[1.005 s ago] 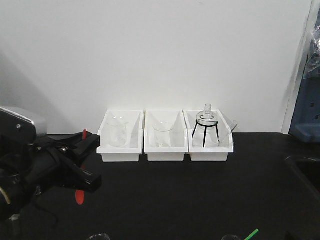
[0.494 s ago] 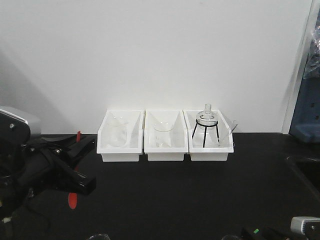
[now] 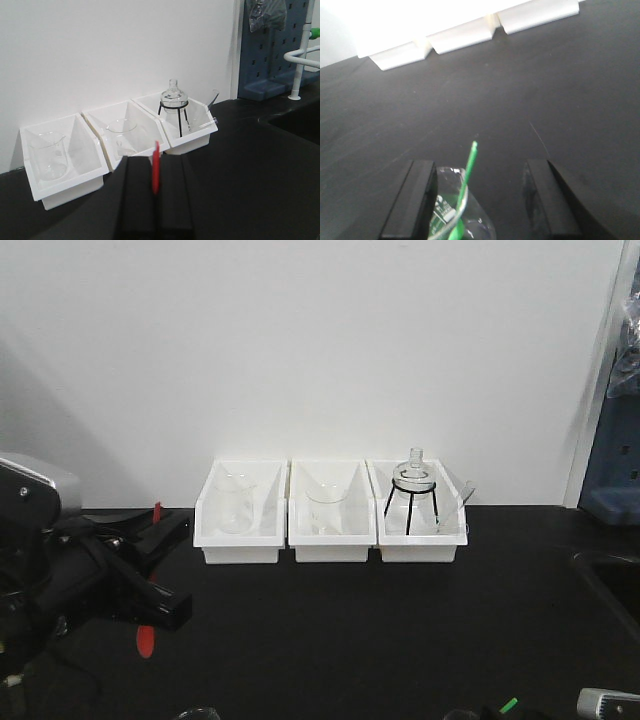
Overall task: Sort red and green spoons into left cabinet
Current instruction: 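Lower the right gripper onto the green spoon and grasp it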
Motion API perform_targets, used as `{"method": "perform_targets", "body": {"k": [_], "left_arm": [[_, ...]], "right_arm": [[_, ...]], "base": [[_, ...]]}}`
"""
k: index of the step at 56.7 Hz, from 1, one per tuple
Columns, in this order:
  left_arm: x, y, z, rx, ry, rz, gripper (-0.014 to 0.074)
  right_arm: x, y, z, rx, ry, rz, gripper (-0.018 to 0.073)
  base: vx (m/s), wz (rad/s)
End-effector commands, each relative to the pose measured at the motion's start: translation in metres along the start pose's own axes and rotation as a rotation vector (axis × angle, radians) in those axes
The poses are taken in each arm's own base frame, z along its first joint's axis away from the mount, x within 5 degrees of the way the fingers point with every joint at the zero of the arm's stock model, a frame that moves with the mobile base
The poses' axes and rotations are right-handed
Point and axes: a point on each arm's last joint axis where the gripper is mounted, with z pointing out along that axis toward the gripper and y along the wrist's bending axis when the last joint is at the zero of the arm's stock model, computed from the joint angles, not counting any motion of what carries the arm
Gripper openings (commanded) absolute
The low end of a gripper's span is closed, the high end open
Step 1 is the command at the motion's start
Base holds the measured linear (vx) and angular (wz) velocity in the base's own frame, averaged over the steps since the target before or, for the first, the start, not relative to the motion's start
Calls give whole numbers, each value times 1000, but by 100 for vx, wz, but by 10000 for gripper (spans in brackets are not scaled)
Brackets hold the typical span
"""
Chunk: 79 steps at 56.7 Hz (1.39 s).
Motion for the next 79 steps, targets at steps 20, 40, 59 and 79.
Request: {"method": "perform_targets", "body": {"k": [20, 40, 59, 79], "left_arm": [[-24, -3, -7, 19, -132, -11, -3], [-23, -3, -7, 16, -120, -11, -3], [-20, -2, -7, 7, -86, -11, -3], [-20, -2, -7, 8, -86, -10, -3]], "right_arm": [[-21, 8, 5, -106, -200, -27, 319], [-25, 9, 8, -119, -212, -32, 319], [-39, 13, 22, -186, -222, -38, 319], [-36, 13, 23, -185, -183, -35, 164]], "base": [[0, 0], [0, 0], [0, 0], [0, 0]]}}
